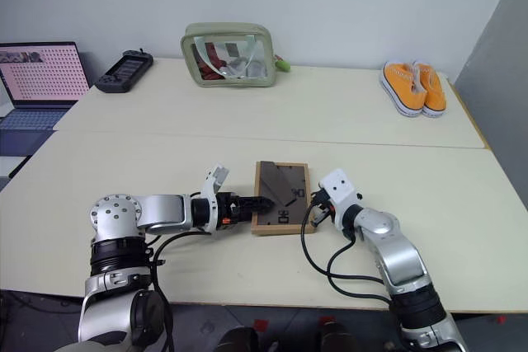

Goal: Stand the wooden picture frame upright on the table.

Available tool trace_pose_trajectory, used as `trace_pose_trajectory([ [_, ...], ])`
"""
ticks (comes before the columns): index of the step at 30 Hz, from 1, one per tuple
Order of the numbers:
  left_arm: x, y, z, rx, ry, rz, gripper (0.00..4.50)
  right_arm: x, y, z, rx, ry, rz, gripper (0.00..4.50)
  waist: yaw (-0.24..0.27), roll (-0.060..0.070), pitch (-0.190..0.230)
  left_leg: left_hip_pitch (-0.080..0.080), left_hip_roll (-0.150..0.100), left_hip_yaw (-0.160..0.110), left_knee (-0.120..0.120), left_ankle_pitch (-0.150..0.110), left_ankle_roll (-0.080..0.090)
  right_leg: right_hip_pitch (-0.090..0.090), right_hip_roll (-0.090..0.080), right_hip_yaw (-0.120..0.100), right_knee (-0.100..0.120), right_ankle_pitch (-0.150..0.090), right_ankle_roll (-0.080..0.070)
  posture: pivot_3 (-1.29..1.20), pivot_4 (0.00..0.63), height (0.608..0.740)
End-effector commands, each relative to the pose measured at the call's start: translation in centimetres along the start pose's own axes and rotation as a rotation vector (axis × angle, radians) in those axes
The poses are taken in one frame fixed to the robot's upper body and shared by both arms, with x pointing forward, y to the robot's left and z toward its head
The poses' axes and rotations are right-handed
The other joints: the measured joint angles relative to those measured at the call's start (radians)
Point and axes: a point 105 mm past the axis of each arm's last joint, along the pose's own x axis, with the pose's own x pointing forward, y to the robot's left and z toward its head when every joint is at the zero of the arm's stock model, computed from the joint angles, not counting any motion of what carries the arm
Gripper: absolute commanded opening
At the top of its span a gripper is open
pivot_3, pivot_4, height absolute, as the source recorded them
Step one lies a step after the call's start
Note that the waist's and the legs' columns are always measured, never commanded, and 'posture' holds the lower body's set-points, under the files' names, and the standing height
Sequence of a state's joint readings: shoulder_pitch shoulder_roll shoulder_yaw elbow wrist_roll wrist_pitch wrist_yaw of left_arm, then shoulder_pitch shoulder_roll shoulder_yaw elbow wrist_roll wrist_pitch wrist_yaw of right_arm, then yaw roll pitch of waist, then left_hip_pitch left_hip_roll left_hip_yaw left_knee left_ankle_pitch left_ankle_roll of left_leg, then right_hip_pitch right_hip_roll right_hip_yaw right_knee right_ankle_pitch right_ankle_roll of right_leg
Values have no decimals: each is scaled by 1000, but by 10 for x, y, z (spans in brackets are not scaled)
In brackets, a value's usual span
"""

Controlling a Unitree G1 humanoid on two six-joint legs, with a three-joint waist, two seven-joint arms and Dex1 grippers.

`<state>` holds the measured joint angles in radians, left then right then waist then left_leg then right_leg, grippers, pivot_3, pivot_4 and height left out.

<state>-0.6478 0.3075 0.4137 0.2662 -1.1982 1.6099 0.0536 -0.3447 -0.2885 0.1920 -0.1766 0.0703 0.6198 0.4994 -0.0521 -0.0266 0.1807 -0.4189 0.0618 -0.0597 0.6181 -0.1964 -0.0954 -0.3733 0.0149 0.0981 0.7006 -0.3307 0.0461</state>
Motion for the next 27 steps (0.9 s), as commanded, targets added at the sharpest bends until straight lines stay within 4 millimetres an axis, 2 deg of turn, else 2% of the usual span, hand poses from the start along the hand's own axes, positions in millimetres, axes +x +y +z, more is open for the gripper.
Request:
trace_pose_trajectory([
  [1,-2,-9,4,15,-18,-42,2218,-1,1,18,-17,-68,2,0,0,0,0,0,0,0,-1,0,0,0,0,0,-1,0,0,0,150,740],
  [4,-1,-12,4,18,-20,-55,1690,-1,1,19,-15,-69,1,0,0,0,0,0,0,0,-3,0,0,0,0,0,-2,0,0,0,150,740],
  [7,-1,-16,6,19,-30,-82,1360,-1,0,19,-15,-70,-1,0,1,0,0,0,0,0,-4,0,0,0,0,0,-3,0,0,0,150,740],
  [17,-1,-16,10,23,-48,-64,1321,-3,-8,16,-31,-61,-30,0,2,0,0,0,0,0,-4,0,-1,0,0,0,-3,0,0,0,150,740],
  [21,-10,-24,38,120,-172,-36,1321,-10,-26,14,-37,-52,-79,0,2,0,0,0,0,0,-4,0,-1,0,0,0,-3,0,0,0,150,740],
  [27,-30,-49,85,460,-383,-21,1321,-25,-50,7,-48,-31,-135,0,0,0,1,0,0,1,-7,2,-3,-1,0,0,-3,0,0,0,150,740],
])
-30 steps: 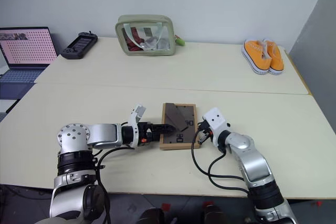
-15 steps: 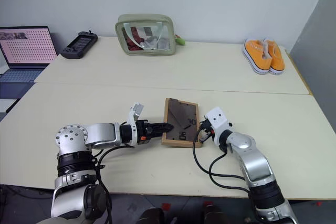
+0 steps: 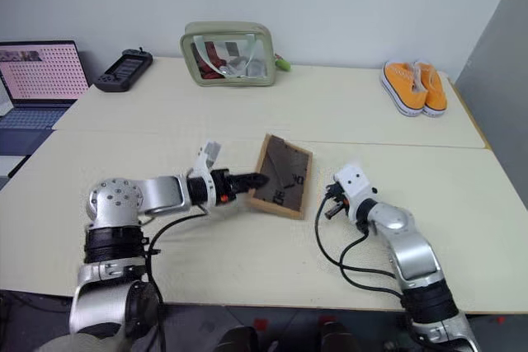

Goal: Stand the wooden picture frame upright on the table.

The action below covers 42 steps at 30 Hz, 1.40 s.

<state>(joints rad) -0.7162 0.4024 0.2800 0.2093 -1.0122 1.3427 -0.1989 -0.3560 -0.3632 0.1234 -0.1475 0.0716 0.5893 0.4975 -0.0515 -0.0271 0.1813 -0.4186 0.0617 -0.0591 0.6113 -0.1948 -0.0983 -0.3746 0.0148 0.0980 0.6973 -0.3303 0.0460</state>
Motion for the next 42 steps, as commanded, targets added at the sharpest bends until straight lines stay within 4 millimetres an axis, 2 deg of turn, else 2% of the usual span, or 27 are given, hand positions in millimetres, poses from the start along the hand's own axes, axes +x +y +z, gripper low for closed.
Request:
trace_pose_trajectory([
  [1,-12,-23,48,273,-189,-44,1321,-11,-21,7,-12,-43,-47,0,0,0,0,0,0,0,-1,1,-1,0,0,0,0,0,0,0,150,740],
  [8,-19,-42,75,512,-294,-86,1321,-18,-34,14,28,-73,-69,0,4,0,0,-3,0,1,-2,0,0,-1,0,0,-6,0,0,0,150,740],
  [14,-23,-59,81,726,-331,-107,1321,-31,-29,59,174,-235,43,0,3,1,0,-7,1,0,-2,0,0,-5,0,0,-5,0,0,0,150,740],
  [17,-28,-70,81,825,-340,-128,1321,-43,-27,85,179,-304,99,0,4,1,1,-8,1,0,-2,0,0,-6,0,0,-5,0,0,0,150,740],
  [23,-35,-86,83,890,-359,-168,1321,-59,-24,138,209,-447,161,0,4,1,1,-8,1,0,-2,0,0,-6,0,-1,-4,0,0,0,150,740],
  [27,-35,-95,79,897,-355,-201,1321,-61,-19,164,220,-508,189,655,3,1,1,-8,1,0,-1,0,0,-6,0,-1,-3,0,0,0,150,740],
  [28,-35,-96,77,899,-352,-207,1321,-60,-17,168,219,-516,203,989,3,1,1,-8,1,0,-1,0,0,-6,0,-1,-3,0,0,0,150,740],
  [33,-32,-101,71,892,-336,-240,1321,-53,-10,176,187,-517,228,2127,3,1,1,-9,1,0,-1,0,0,-7,0,-1,-3,0,0,0,150,740],
  [42,-32,-109,65,891,-315,-278,1321,-37,-4,177,157,-510,257,2127,1,1,1,-9,1,0,-1,0,0,-9,0,0,-1,0,0,0,150,740],
])
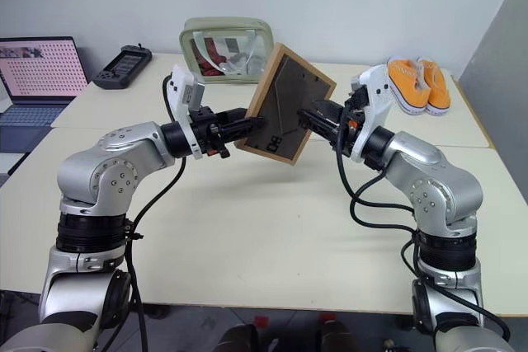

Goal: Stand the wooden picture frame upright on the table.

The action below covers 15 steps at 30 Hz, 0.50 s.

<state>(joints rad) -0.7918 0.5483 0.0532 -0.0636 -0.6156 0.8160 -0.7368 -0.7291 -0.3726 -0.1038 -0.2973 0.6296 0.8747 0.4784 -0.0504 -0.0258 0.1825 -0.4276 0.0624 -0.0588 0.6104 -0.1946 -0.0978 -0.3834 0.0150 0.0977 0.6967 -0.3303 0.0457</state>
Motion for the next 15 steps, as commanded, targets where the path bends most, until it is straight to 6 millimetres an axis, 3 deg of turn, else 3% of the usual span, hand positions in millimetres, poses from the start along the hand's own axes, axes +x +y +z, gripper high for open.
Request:
trace_pose_trajectory([
  [1,-2,-11,22,53,-65,-43,1321,6,3,16,-46,-58,21,2127,0,0,0,0,0,0,0,0,0,0,0,0,0,0,0,0,150,740],
  [10,-2,-15,23,47,-64,-54,1321,16,-1,15,-57,-71,27,2127,0,0,0,-1,0,0,0,0,0,-1,0,0,1,0,0,0,150,740],
  [15,0,-11,19,44,-57,-43,1321,19,8,24,-59,-103,50,2127,0,0,0,-2,0,0,0,0,0,-2,0,0,1,0,0,0,150,740],
])
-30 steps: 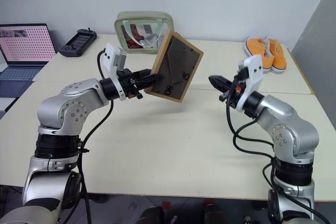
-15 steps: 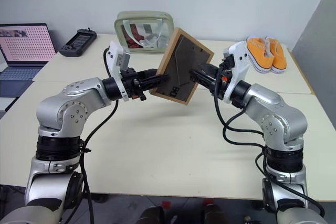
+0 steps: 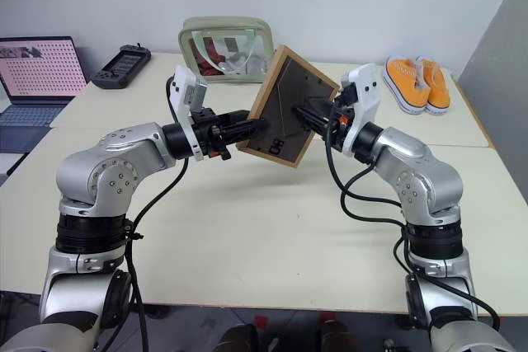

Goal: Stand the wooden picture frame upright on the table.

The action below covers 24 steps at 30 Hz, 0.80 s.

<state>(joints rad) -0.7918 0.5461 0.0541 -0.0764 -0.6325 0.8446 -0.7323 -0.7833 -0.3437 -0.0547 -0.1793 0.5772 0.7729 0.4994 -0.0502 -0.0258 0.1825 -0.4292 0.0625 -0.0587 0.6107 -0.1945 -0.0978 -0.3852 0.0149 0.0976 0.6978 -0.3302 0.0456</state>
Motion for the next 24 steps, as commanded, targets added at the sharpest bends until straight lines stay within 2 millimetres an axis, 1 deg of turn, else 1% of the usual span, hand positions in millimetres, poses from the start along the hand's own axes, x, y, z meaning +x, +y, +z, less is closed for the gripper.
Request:
trace_pose_trajectory([
  [1,-1,-6,19,62,-61,-25,1321,1,14,26,-46,-84,44,2127,0,0,0,0,0,0,0,0,0,0,0,0,0,0,0,0,150,740],
  [8,-1,11,11,37,-43,29,1321,-10,17,29,-43,-96,18,2127,1,0,0,-1,0,0,0,0,0,0,0,0,0,0,0,0,150,740],
  [11,0,23,11,18,-48,62,1321,-16,17,25,-29,-90,-8,2127,1,0,0,-1,0,0,1,0,0,0,0,0,0,0,0,0,150,740],
  [14,2,30,15,5,-58,77,1321,-20,17,20,-22,-80,-28,2127,1,0,0,-1,0,-1,1,0,0,0,0,-1,1,0,0,0,150,740],
  [20,5,32,22,-5,-75,75,1321,-21,14,16,-25,-67,-57,2127,1,0,0,-2,0,-1,1,0,0,-1,0,-1,1,0,0,0,150,740],
  [22,7,28,24,-6,-81,59,1321,-21,9,11,-85,-27,-77,2127,1,0,0,-2,0,-1,1,0,0,-1,0,-1,1,0,0,0,150,740],
  [24,8,24,25,-7,-84,47,1321,-22,-1,4,-156,28,-109,2127,1,0,0,-2,0,-1,1,0,0,-1,0,-1,1,0,0,0,150,740],
])
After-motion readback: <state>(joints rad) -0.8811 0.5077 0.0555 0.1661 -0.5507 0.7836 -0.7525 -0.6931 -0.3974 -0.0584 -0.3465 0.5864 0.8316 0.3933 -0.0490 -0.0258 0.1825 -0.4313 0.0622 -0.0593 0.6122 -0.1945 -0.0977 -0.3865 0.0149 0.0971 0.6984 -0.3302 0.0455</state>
